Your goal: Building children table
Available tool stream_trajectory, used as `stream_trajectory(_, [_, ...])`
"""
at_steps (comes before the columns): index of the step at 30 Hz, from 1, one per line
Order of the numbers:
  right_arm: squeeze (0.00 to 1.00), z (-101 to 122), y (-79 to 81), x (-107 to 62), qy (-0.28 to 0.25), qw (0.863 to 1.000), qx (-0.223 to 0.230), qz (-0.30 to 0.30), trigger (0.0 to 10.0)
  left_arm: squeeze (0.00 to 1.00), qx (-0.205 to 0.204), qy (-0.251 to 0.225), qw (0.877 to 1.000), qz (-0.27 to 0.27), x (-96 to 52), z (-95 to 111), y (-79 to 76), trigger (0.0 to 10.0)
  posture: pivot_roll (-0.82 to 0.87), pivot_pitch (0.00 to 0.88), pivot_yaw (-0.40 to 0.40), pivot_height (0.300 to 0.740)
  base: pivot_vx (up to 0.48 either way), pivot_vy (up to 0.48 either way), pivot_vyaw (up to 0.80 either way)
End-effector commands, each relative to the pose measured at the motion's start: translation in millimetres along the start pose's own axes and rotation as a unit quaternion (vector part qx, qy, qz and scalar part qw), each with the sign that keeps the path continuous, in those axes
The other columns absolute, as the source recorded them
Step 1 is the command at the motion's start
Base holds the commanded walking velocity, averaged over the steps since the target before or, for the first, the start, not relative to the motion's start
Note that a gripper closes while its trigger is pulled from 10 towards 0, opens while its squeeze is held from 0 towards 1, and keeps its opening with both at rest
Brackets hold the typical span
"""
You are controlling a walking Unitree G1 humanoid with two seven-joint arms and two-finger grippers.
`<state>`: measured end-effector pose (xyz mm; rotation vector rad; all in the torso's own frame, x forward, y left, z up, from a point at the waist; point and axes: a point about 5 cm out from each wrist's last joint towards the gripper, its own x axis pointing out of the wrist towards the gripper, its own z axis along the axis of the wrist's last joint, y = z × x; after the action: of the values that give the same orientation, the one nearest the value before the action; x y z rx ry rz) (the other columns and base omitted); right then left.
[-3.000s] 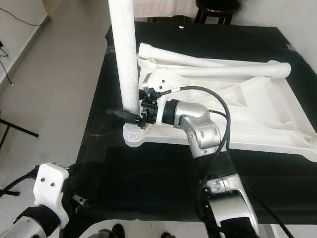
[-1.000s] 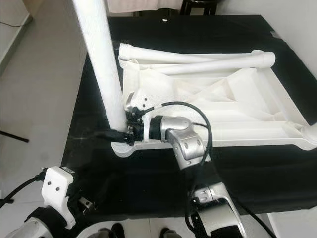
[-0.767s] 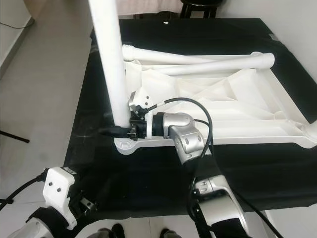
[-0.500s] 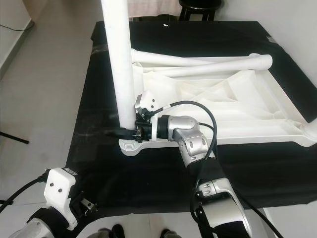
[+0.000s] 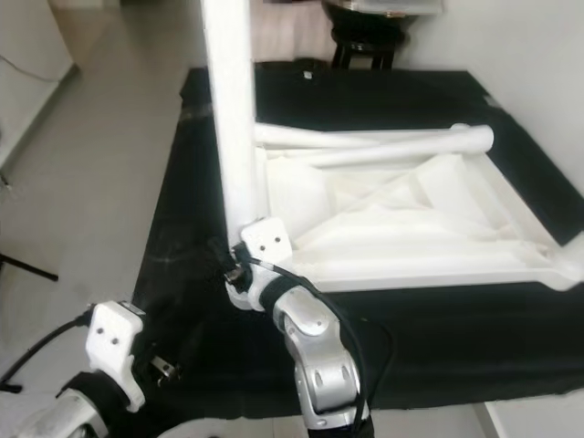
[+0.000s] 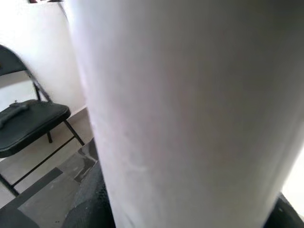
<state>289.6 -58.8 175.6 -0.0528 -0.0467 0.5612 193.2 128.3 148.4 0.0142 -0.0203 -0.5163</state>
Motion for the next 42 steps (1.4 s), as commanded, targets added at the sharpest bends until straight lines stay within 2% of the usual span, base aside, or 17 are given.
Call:
stream_trajectory(1, [0.00,-17.9,-2.8,1.5,0.035,0.999,0.023,-0.015,10.0,0.00,0.008,0.004,1.000,0.006,-0.2,-5.5,1.5,10.0,0.02,0.119,-0.026,0.740,0.000,0.000,0.00])
stream_trajectory(3, [0.00,-12.9,-3.7,5.9,0.014,0.999,0.035,0.002,10.0,0.00,0.007,0.003,1.000,0.011,0.4,-6.0,3.2,10.0,0.02,0.112,-0.028,0.740,0.000,0.000,0.00])
stream_trajectory(4, [0.48,-5.2,-4.1,8.3,-0.004,0.999,0.047,0.014,10.0,0.00,0.004,0.002,1.000,0.011,1.2,-6.1,3.6,10.0,0.02,0.111,-0.027,0.740,0.000,0.000,0.00])
stream_trajectory(7, [0.48,-0.2,-3.9,9.2,-0.014,0.998,0.055,0.021,10.0,0.00,0.002,0.001,1.000,0.010,1.8,-6.0,3.7,10.0,0.02,0.111,-0.027,0.740,0.000,0.000,0.00])
stream_trajectory(8, [1.00,7.9,-1.4,11.4,-0.024,0.993,0.061,0.101,10.0,0.00,0.001,0.001,1.000,0.002,3.1,-5.6,2.9,10.0,0.03,0.111,-0.018,0.740,0.000,0.000,0.00])
stream_trajectory(10, [1.00,13.1,0.2,11.7,-0.026,0.983,0.052,0.175,10.0,0.00,0.000,0.001,1.000,-0.007,4.5,-5.2,1.8,10.0,0.03,0.110,-0.017,0.740,0.000,0.000,0.00])
stream_trajectory(11, [1.00,13.1,0.2,11.7,-0.026,0.983,0.052,0.175,10.0,0.00,0.000,0.001,1.000,-0.007,4.5,-5.2,1.8,10.0,0.03,0.110,-0.017,0.740,0.000,0.000,0.00])
stream_trajectory(12, [0.65,17.1,-10.6,15.1,-0.020,0.963,-0.007,0.270,10.0,0.00,0.004,-0.001,1.000,-0.023,9.0,-3.6,-0.2,10.0,0.04,0.110,-0.014,0.740,0.000,0.000,0.00])
stream_trajectory(16, [0.65,19.7,-20.6,19.7,-0.019,0.956,-0.042,0.288,10.0,0.00,0.005,0.000,0.999,-0.032,11.3,-3.5,-1.1,10.0,0.04,0.109,-0.012,0.740,0.000,0.000,0.00])
stream_trajectory(17, [0.00,21.6,-25.3,23.7,-0.020,0.957,-0.040,0.287,10.0,0.00,0.006,0.003,0.999,-0.037,11.8,-4.9,-1.9,10.0,0.04,0.110,-0.012,0.740,0.000,0.000,0.00])
stream_trajectory(21, [0.00,23.6,-26.6,24.3,-0.009,0.916,-0.028,0.400,10.0,0.00,0.010,0.011,0.998,-0.059,11.3,-8.1,-8.3,10.0,0.07,0.109,-0.024,0.740,0.000,0.000,0.00])
stream_trajectory(27, [0.00,16.3,-30.8,32.5,0.006,0.908,-0.005,0.418,10.0,0.00,-0.007,0.004,0.998,-0.063,18.8,-5.6,-7.9,10.0,0.07,0.108,-0.027,0.740,0.000,0.000,0.00])
stream_trajectory(28, [0.00,12.8,-32.2,32.8,0.009,0.908,-0.007,0.418,4.6,0.00,-0.008,0.002,0.998,-0.064,20.0,-5.3,-8.1,10.0,0.07,0.105,-0.024,0.740,0.000,0.000,0.00])
stream_trajectory(29, [0.00,9.3,-33.6,33.1,0.013,0.908,-0.010,0.419,4.6,0.00,-0.007,0.002,0.998,-0.066,20.9,-5.2,-8.9,10.0,0.07,0.104,-0.024,0.740,0.000,0.000,0.00])
stream_trajectory(30, [0.00,6.4,-35.5,32.8,0.015,0.908,-0.006,0.418,0.0,0.00,-0.007,0.001,0.998,-0.068,21.8,-5.3,-9.8,10.0,0.07,0.101,-0.026,0.740,0.000,0.000,0.00])
stream_trajectory(37, [0.00,4.7,-39.6,30.1,0.005,0.905,0.013,0.425,0.0,0.00,-0.013,0.001,0.998,-0.067,21.7,-6.7,-8.7,10.0,0.06,0.090,-0.023,0.740,0.000,0.000,0.00])
stream_trajectory(42, [0.00,2.6,-42.3,24.3,-0.010,0.921,0.014,0.390,0.0,0.00,-0.013,-0.003,0.998,-0.065,21.7,-6.3,-7.3,10.0,0.04,0.090,-0.023,0.740,0.000,0.000,0.00])
